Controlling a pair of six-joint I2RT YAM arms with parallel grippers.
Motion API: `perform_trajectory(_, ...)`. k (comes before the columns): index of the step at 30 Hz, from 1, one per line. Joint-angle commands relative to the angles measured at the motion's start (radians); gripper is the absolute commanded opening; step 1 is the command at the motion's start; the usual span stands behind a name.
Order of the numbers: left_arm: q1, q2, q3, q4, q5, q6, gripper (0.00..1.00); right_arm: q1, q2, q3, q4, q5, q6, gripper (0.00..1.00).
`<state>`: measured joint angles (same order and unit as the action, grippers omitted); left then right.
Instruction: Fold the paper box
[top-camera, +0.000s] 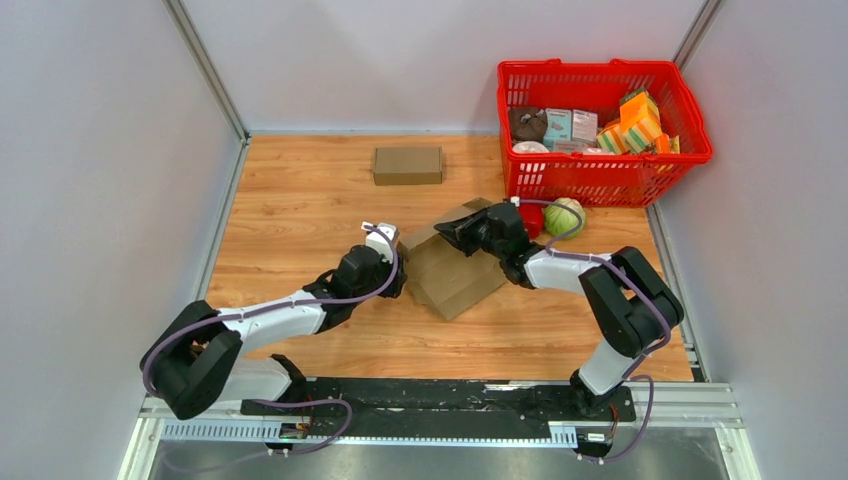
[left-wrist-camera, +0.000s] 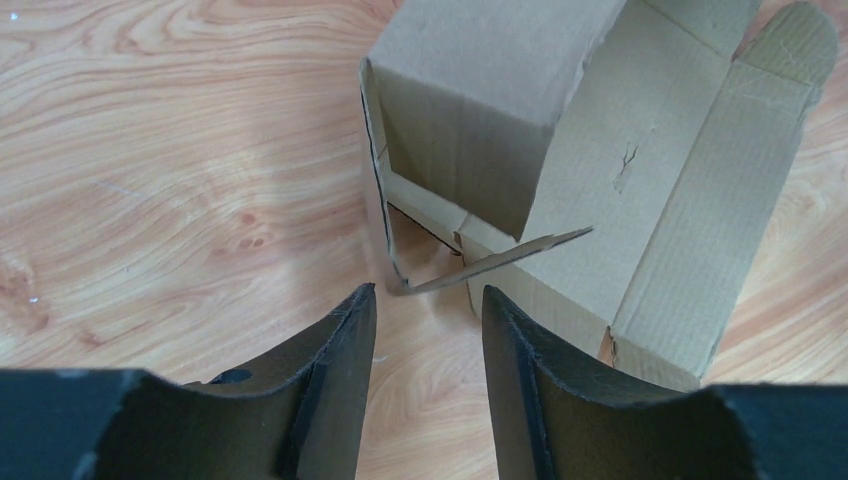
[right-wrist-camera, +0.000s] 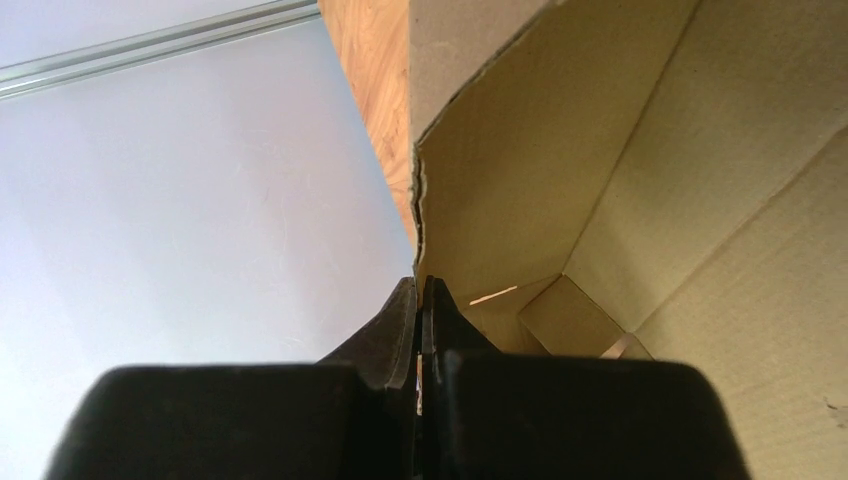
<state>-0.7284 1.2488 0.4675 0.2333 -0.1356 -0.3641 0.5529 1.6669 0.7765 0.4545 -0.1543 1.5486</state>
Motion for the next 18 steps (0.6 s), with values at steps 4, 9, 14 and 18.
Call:
perform_trajectory(4,-0.003,0.032,0.025,0.155,0.017,0.008,0.50,0.002,-0.021,-0.063,0.073,0.071,-0.114,0.00)
perform_trajectory(9,-0.025,0.078,0.037,0.176,0.033,-0.006,0.51,0.025,-0.009,-0.068,0.099,0.090,-0.117,0.00)
perform_trajectory(14,-0.071,0.116,0.075,0.172,-0.013,-0.003,0.51,0.025,-0.007,-0.069,0.110,0.096,-0.110,0.00)
perform_trajectory(18,-0.097,0.144,0.105,0.141,-0.113,-0.009,0.46,0.025,-0.027,-0.106,0.148,0.111,-0.104,0.00)
